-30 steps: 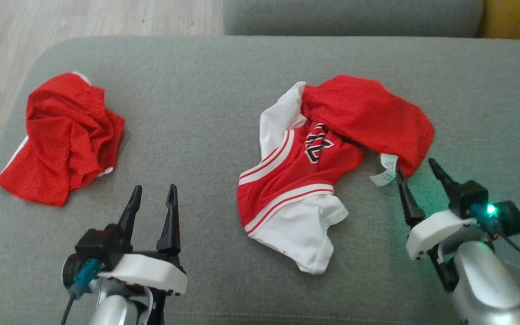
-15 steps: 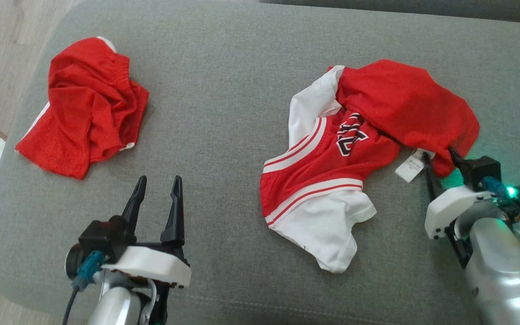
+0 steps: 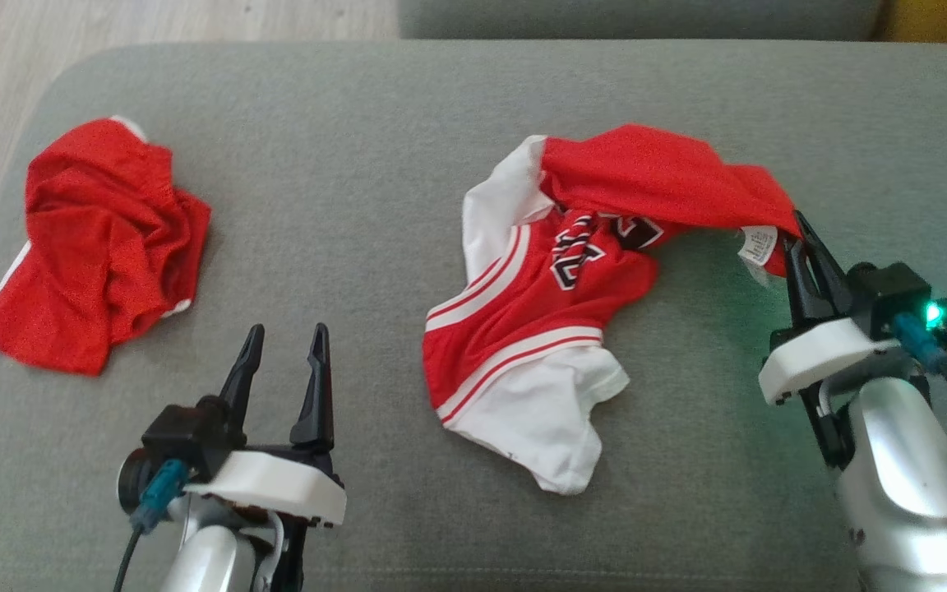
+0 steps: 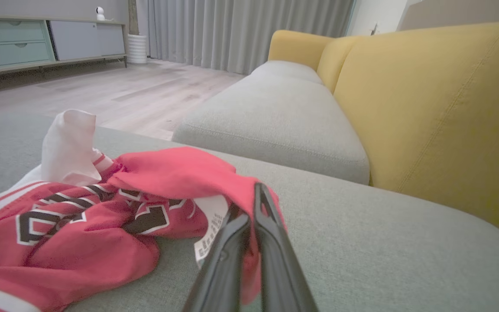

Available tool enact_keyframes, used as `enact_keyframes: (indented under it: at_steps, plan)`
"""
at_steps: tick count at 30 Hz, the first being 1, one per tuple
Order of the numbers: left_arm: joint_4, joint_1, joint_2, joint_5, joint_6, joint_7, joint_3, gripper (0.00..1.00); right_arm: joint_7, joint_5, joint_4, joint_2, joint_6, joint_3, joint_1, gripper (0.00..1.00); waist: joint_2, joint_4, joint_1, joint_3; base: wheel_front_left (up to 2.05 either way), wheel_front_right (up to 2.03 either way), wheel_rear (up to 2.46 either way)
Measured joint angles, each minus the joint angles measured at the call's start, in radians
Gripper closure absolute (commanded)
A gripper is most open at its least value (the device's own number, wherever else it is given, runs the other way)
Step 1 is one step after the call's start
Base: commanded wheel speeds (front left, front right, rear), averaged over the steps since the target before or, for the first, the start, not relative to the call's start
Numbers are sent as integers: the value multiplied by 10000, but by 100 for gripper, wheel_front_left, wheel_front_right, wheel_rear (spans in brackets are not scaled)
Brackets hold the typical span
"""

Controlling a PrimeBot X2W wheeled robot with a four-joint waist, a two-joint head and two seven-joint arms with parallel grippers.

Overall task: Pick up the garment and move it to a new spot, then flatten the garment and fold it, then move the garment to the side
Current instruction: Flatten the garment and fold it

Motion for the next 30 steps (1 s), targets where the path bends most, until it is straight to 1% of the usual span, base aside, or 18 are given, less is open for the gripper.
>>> enact_keyframes:
  at_steps: [4, 8, 16, 19, 22, 25, 26, 30]
  plan:
    - [10, 57, 0, -2, 2, 0, -4, 0, 0, 107, -1279, -84, 0, 221, 462, 100, 0, -283, -1, -272, 0, 0, 0]
    - [12, 118, 0, -15, 15, 0, 2, 0, 123, 107, -2964, -201, 0, 171, 621, 100, 0, -447, -1, -524, 0, 0, 0]
    - [-4, 296, 2, -65, 90, 0, 188, 0, 1404, 88, -6932, -301, 0, -15, 1689, 100, 0, -468, -1, -752, 0, 0, 0]
    - [-33, 299, 2, -104, 90, 0, 186, 0, 1942, 88, -7806, -299, 0, -77, 1970, 100, 0, -418, -2, -720, 0, 0, 0]
    - [-61, 279, 0, -153, 90, 0, 153, 0, 2428, 94, -7873, -316, 0, -142, 2021, 100, 0, -319, -1, -603, 0, 0, 0]
    - [-90, 225, 2, -192, 90, 0, 109, 0, 2690, 224, -7256, -441, 0, -127, 1782, 100, 0, -171, -1, -412, 0, 0, 0]
    - [-90, 225, 2, -192, 90, 0, 109, 0, 2690, 224, -7256, -441, 0, -127, 1782, 100, 0, -171, -1, -412, 0, 0, 0]
    - [-161, -44, 0, -213, 90, 0, -90, 0, 2869, 372, -5699, -934, 0, -213, 352, 100, 0, 142, 0, -103, 0, 0, 0]
